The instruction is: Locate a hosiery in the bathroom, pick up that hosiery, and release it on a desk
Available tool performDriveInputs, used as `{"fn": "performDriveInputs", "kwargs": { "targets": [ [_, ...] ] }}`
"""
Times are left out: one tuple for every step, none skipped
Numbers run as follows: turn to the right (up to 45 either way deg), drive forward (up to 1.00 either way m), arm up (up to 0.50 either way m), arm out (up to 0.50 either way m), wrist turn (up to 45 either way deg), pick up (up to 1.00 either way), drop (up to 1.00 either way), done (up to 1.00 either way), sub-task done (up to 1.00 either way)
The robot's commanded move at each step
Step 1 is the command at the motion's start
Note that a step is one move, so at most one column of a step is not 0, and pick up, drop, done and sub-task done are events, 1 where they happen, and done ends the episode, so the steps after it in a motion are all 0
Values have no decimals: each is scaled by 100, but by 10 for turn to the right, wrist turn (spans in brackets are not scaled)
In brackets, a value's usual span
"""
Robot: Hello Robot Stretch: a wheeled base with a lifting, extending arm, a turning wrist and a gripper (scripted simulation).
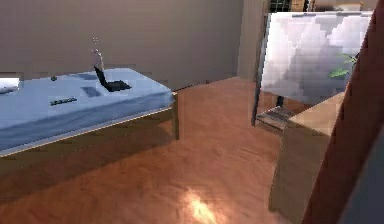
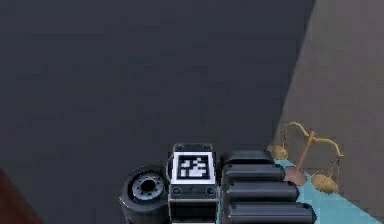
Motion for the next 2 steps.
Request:
{"fn": "performDriveInputs", "kwargs": {
  "targets": [
    [0,45,0,0,0,0,0,0,0],
    [120,0,0,0,0,0,0,0,0]
  ]
}}
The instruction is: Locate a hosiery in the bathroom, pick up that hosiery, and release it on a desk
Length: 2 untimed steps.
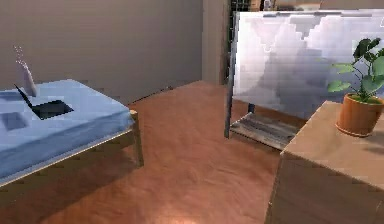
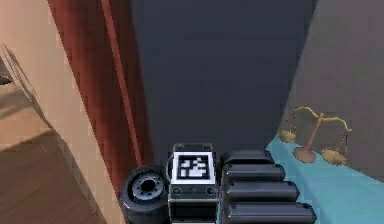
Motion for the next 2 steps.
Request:
{"fn": "performDriveInputs", "kwargs": {
  "targets": [
    [0,100,0,0,0,0,0,0,0],
    [30,0,0,0,0,0,0,0,0]
  ]
}}
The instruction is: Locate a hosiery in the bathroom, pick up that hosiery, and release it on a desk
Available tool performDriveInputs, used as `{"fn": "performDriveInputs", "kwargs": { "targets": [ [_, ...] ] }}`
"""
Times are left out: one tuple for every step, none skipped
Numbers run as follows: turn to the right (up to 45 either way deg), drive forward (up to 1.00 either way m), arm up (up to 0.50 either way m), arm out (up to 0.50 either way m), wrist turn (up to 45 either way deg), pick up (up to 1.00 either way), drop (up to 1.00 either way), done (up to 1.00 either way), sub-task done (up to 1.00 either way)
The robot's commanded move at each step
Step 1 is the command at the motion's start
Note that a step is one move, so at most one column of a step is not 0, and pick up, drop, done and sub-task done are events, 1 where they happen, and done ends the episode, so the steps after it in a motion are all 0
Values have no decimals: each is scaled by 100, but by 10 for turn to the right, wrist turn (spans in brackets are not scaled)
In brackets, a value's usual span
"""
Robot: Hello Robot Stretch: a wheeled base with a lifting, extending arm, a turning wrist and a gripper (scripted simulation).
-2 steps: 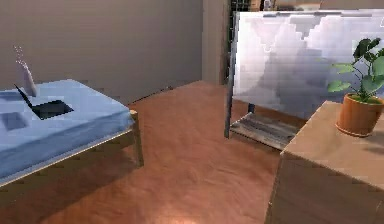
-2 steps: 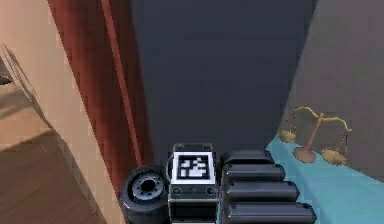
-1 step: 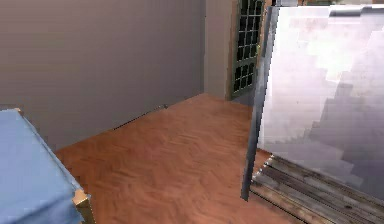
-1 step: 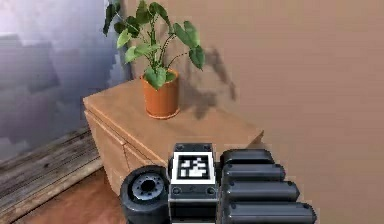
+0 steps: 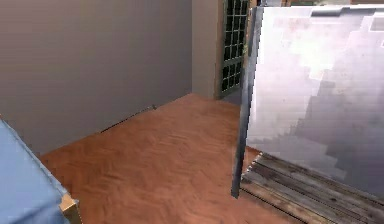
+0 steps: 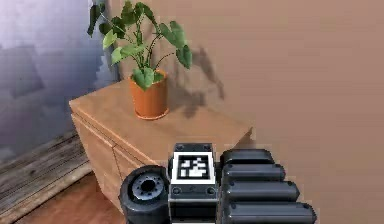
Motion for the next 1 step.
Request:
{"fn": "performDriveInputs", "kwargs": {
  "targets": [
    [0,100,0,0,0,0,0,0,0]
  ]
}}
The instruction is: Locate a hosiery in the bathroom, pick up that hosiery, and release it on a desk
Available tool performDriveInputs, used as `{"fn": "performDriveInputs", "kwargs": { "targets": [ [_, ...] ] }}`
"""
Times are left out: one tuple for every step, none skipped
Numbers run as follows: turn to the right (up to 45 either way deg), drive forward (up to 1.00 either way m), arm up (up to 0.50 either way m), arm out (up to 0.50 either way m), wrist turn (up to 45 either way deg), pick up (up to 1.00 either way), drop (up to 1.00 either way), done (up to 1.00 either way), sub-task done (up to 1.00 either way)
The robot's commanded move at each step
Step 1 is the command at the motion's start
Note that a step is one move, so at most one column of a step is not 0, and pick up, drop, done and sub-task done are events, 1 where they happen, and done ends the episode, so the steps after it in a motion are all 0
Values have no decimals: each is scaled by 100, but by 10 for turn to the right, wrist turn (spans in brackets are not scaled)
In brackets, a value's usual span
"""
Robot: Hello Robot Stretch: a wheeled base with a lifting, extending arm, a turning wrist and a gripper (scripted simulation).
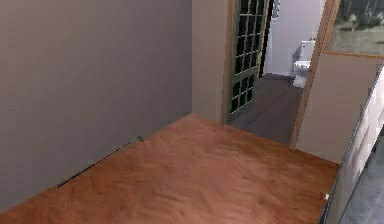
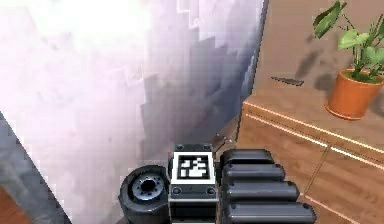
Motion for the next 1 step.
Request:
{"fn": "performDriveInputs", "kwargs": {
  "targets": [
    [0,35,0,0,0,0,0,0,0]
  ]
}}
